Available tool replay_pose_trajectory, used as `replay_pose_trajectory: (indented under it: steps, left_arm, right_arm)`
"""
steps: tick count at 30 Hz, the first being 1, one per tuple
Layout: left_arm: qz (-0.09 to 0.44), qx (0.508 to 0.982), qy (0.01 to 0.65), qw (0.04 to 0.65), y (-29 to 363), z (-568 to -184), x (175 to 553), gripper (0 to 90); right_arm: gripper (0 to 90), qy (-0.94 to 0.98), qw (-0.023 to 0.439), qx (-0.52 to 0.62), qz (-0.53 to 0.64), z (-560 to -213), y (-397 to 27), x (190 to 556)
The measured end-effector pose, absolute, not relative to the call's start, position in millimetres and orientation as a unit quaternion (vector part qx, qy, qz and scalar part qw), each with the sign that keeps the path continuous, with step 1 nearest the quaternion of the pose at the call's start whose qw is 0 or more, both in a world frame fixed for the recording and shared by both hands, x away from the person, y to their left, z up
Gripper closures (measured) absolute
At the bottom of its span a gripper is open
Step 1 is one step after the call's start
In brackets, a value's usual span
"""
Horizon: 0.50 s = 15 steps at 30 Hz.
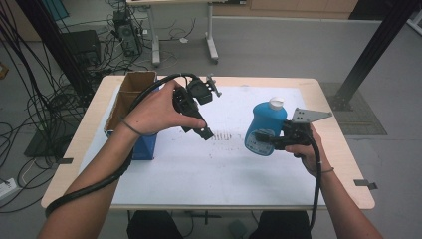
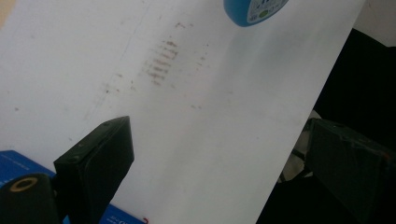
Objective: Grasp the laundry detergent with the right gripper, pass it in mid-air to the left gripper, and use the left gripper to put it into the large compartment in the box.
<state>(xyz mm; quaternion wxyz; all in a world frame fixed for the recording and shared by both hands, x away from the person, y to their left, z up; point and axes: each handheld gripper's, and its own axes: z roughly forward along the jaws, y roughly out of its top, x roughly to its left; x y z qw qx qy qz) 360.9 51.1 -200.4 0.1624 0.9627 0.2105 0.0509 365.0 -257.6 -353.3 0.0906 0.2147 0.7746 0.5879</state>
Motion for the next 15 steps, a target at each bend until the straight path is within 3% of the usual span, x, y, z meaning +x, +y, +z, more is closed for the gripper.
replay_pose_trajectory:
  steps: [15]
  left_arm:
    - [0.032,0.979,0.132,0.154,44,-176,350,9.3]
  right_arm:
    - [44.4,0.782,0.011,0.123,0.611,-330,-233,359]
